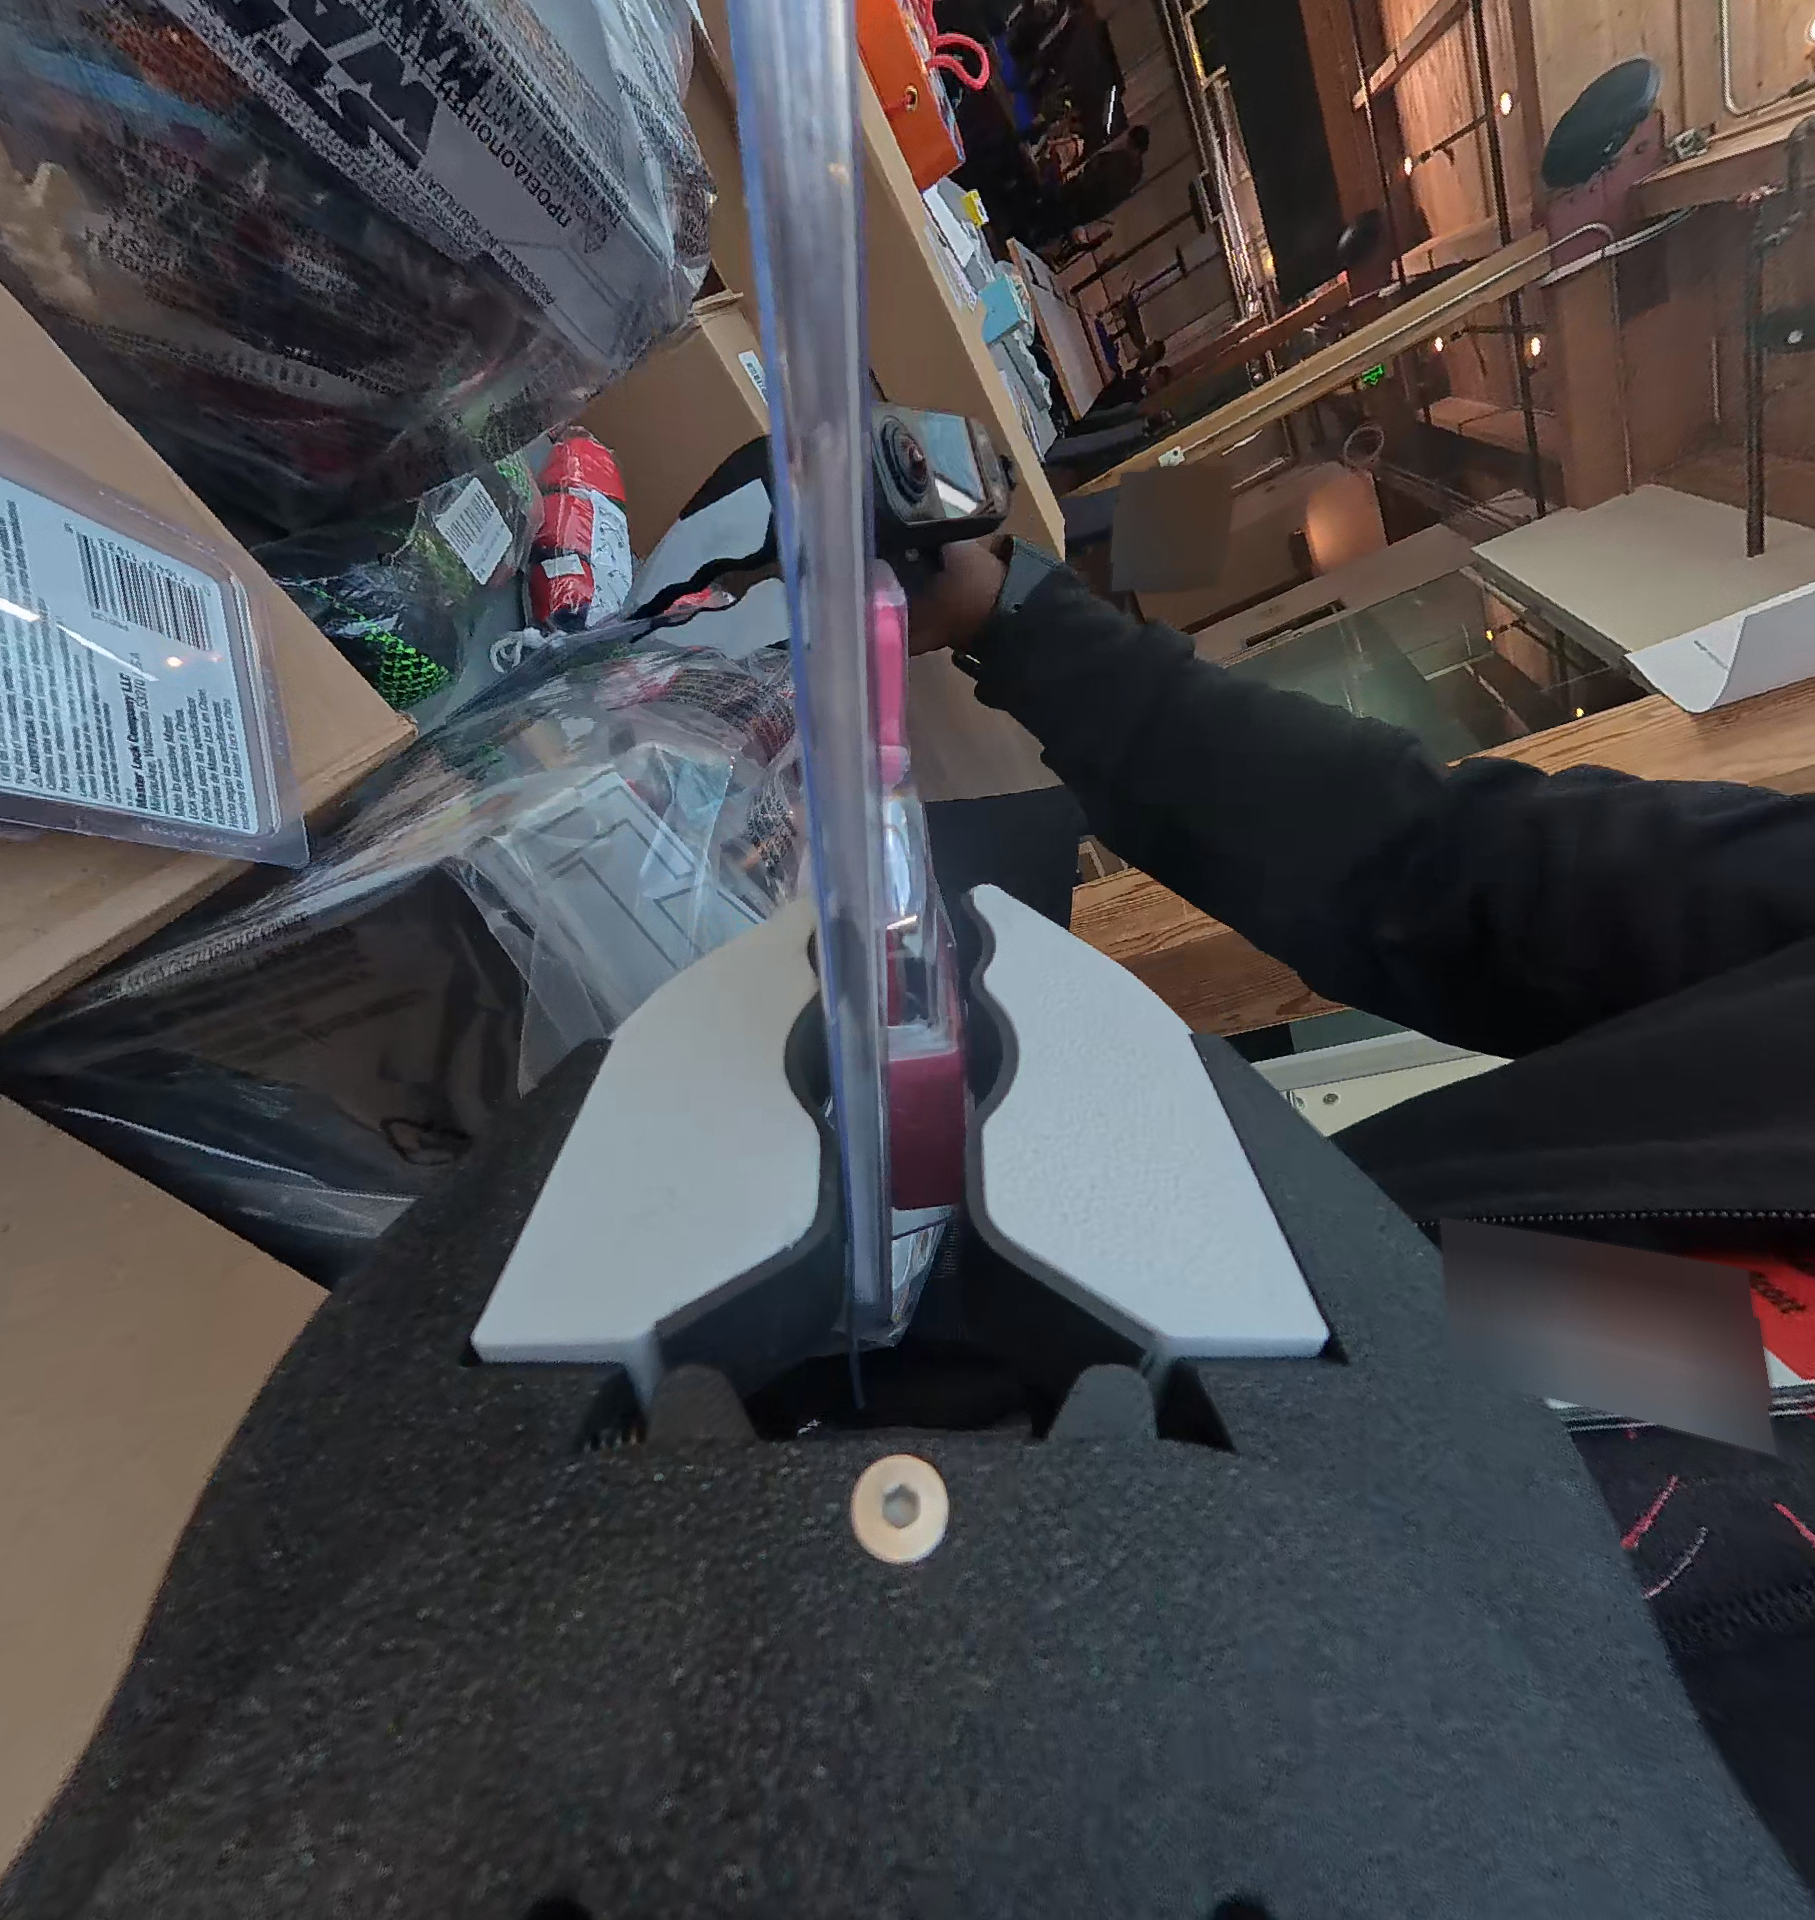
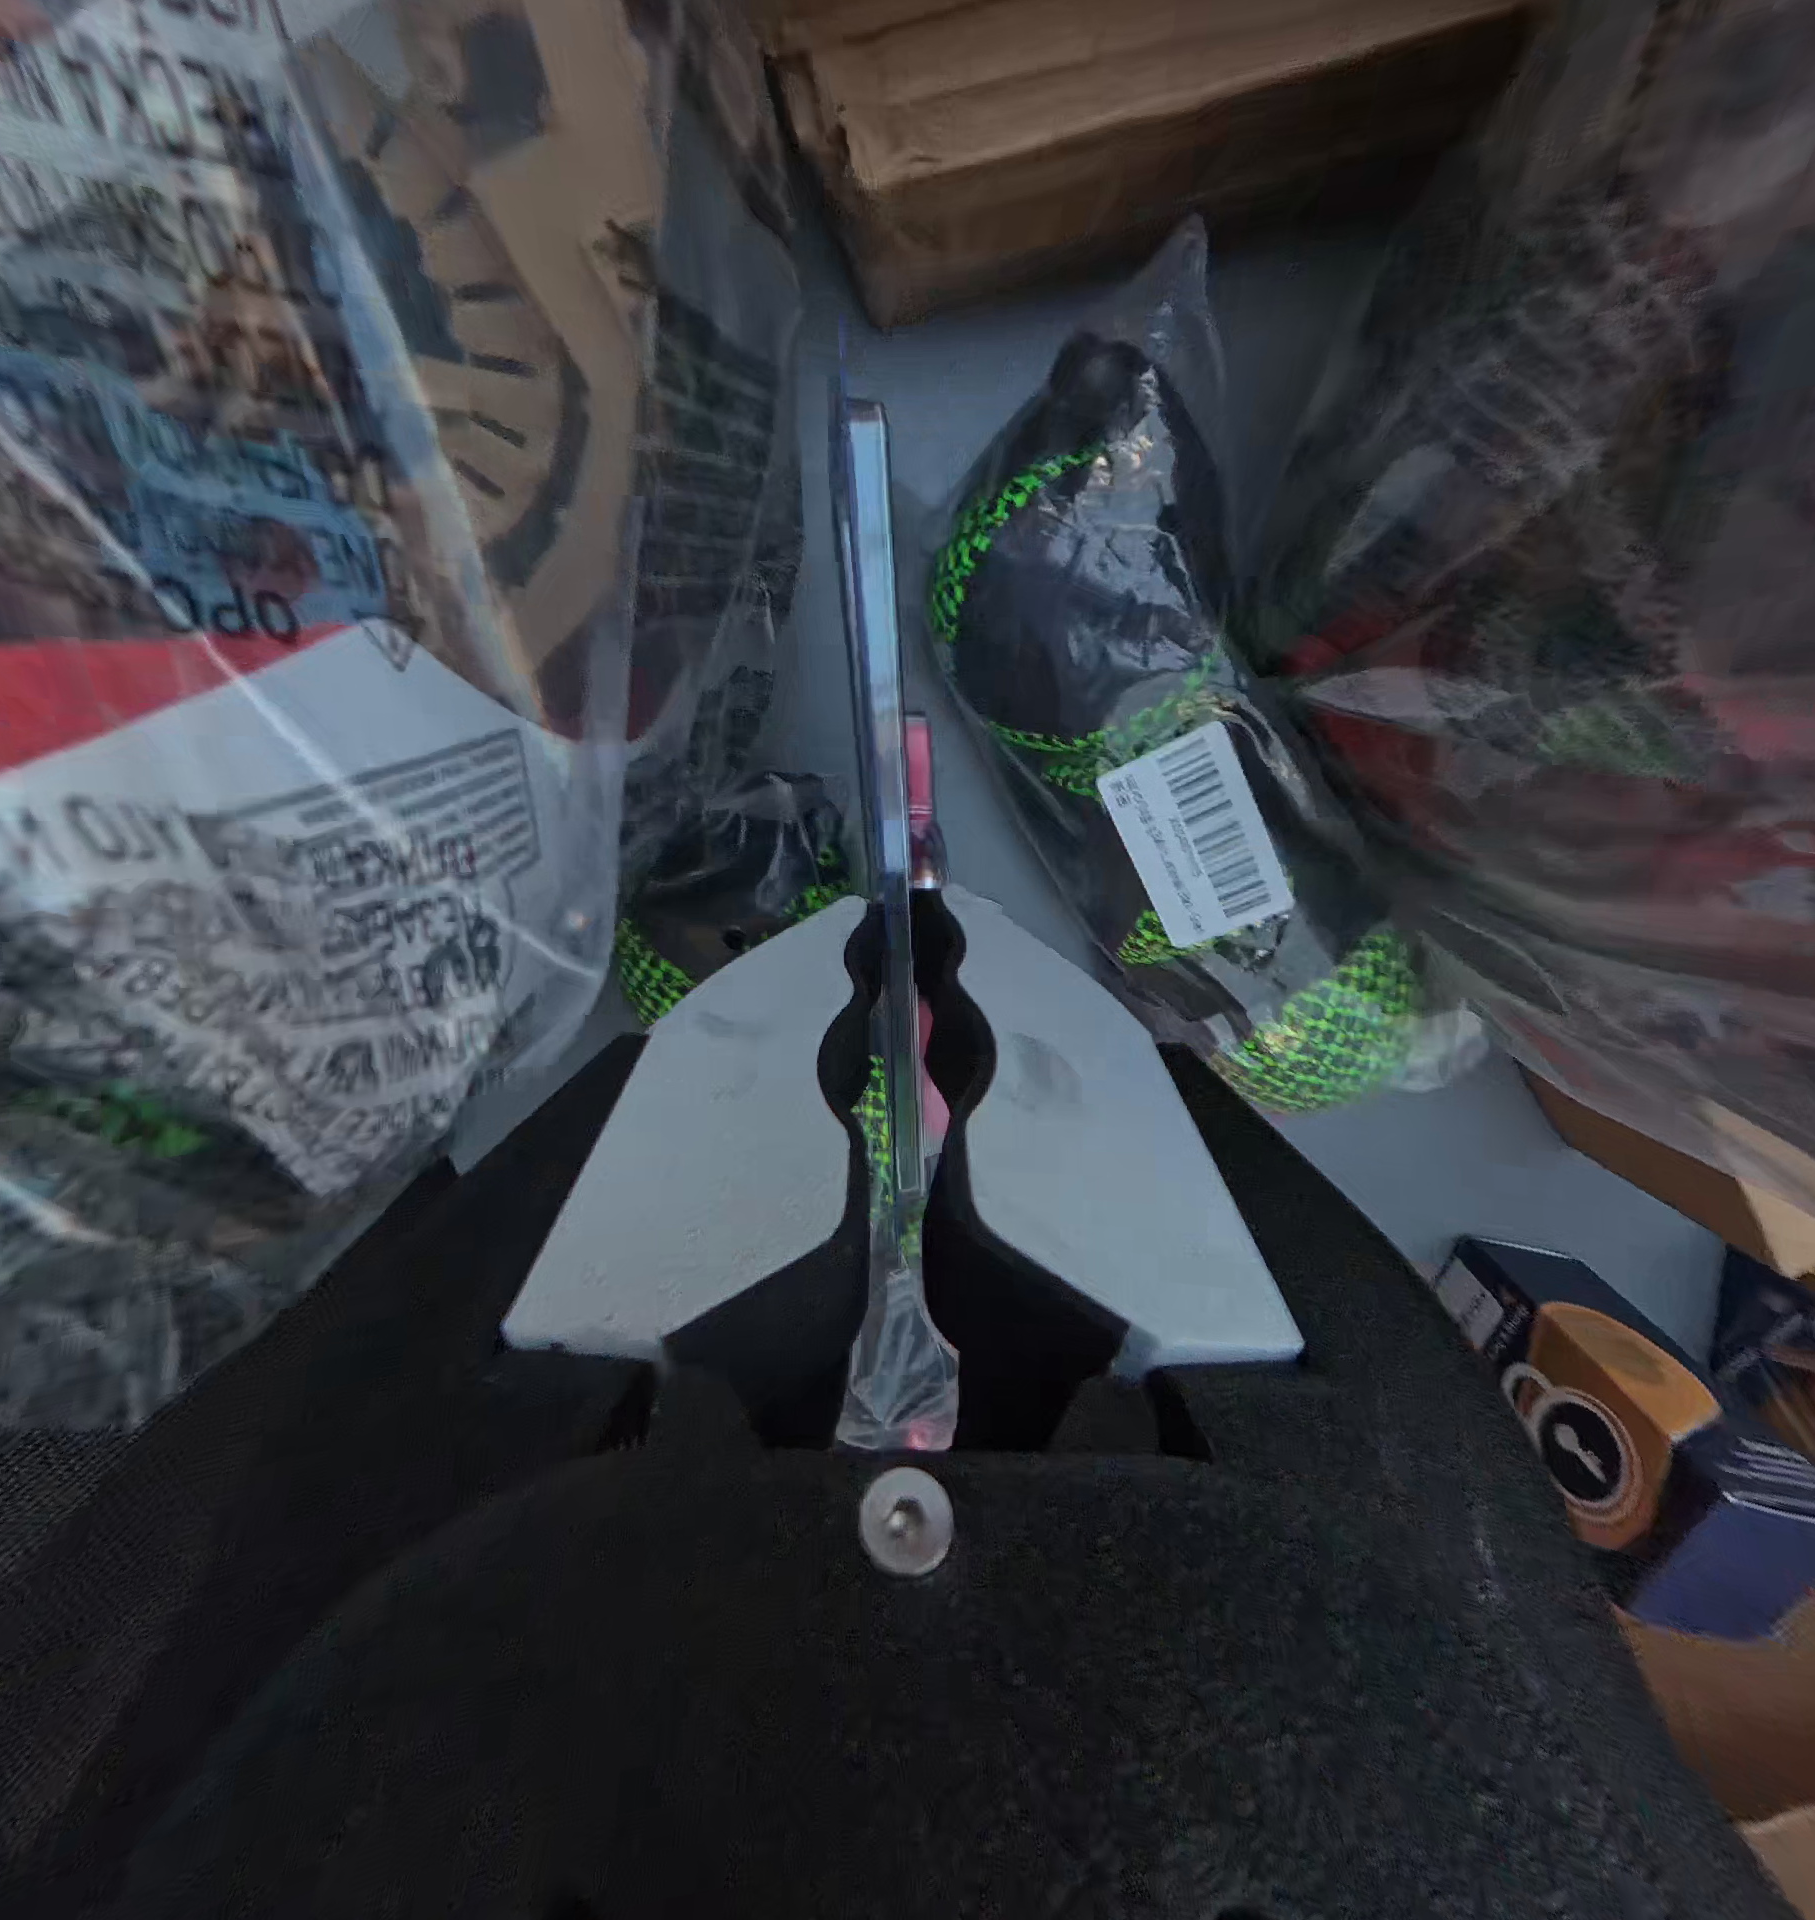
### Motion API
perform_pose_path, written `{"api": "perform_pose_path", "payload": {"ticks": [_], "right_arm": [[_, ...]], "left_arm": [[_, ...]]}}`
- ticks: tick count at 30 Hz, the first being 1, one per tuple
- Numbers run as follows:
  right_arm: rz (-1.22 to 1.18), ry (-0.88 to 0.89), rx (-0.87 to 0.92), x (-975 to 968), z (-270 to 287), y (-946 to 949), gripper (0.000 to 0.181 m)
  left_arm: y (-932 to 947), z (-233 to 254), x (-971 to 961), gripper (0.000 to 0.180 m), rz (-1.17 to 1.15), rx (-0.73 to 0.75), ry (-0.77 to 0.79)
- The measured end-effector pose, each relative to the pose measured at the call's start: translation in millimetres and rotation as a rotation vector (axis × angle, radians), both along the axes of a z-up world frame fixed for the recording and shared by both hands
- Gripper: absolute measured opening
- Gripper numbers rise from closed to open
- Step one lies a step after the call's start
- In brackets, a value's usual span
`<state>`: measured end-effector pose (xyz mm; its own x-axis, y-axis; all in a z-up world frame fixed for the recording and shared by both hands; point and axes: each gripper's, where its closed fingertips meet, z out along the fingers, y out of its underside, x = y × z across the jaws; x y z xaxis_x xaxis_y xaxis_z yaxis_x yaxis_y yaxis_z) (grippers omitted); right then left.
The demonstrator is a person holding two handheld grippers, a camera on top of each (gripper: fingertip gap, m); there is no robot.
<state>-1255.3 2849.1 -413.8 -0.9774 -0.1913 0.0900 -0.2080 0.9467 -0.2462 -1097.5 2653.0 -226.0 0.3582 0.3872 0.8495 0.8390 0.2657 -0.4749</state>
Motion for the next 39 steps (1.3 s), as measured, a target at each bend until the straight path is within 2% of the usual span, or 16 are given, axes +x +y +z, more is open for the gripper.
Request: {"api": "perform_pose_path", "payload": {"ticks": [3,5,6,8,10,13,15,18,20,23,27,29,30,32,36,39], "right_arm": [[-0.073,-0.034,-0.012,1.7,-13.3,-4.5,0.009],[-0.187,-0.041,-0.060,-6.0,-7.4,-1.7,0.025],[-0.256,-0.064,-0.099,-8.8,0.0,0.9,0.033],[-0.393,-0.127,-0.211,-11.5,21.1,6.4,0.033],[-0.534,-0.188,-0.349,-13.3,48.0,11.2,0.042],[-0.679,-0.467,-0.680,6.8,115.8,-10.4,0.051],[-0.657,-0.641,-0.909,31.8,169.4,-35.5,0.057],[-0.538,-0.827,-1.028,81.8,216.7,-68.8,0.069],[-0.468,-0.904,-1.044,108.6,231.3,-82.8,0.064],[-0.434,-0.948,-1.083,123.7,242.4,-87.2,0.012],[-0.433,-0.941,-1.124,118.7,247.9,-78.5,0.004],[-0.444,-0.874,-1.115,108.5,249.1,-73.2,0.003],[-0.449,-0.830,-1.095,100.9,248.4,-68.6,0.003],[-0.459,-0.708,-1.019,80.6,242.6,-55.8,0.004],[-0.410,-0.294,-0.574,28.1,187.7,-16.5,0.004],[-0.264,-0.145,-0.206,1.2,132.5,7.4,0.004]], "left_arm": [[-2.7,-0.8,4.5,0.020,0.010,-0.002,-0.007],[-3.1,-0.7,5.8,0.020,0.007,-0.013,-0.006],[-2.6,-0.4,5.7,0.020,0.004,-0.021,-0.003],[1.6,2.0,4.1,0.020,-0.011,-0.032,0.013],[9.7,4.5,1.5,0.020,-0.036,-0.044,0.035],[31.2,12.5,-1.7,0.020,-0.106,-0.031,0.070],[51.5,20.5,-1.1,0.020,-0.176,-0.019,0.110],[85.6,27.3,8.5,0.020,-0.342,-0.057,0.189],[104.5,25.9,16.4,0.020,-0.449,-0.104,0.228],[122.3,18.1,22.5,0.020,-0.548,-0.179,0.243],[128.8,17.1,12.7,0.029,-0.515,-0.161,0.175],[122.5,16.7,0.6,0.042,-0.438,-0.165,0.140],[115.3,15.6,-8.2,0.061,-0.376,-0.184,0.137],[96.4,16.9,-17.9,0.066,-0.293,-0.200,0.147],[52.1,26.9,-22.5,0.062,-0.146,-0.193,0.198],[21.8,31.8,-16.0,0.057,-0.036,-0.176,0.216]]}}
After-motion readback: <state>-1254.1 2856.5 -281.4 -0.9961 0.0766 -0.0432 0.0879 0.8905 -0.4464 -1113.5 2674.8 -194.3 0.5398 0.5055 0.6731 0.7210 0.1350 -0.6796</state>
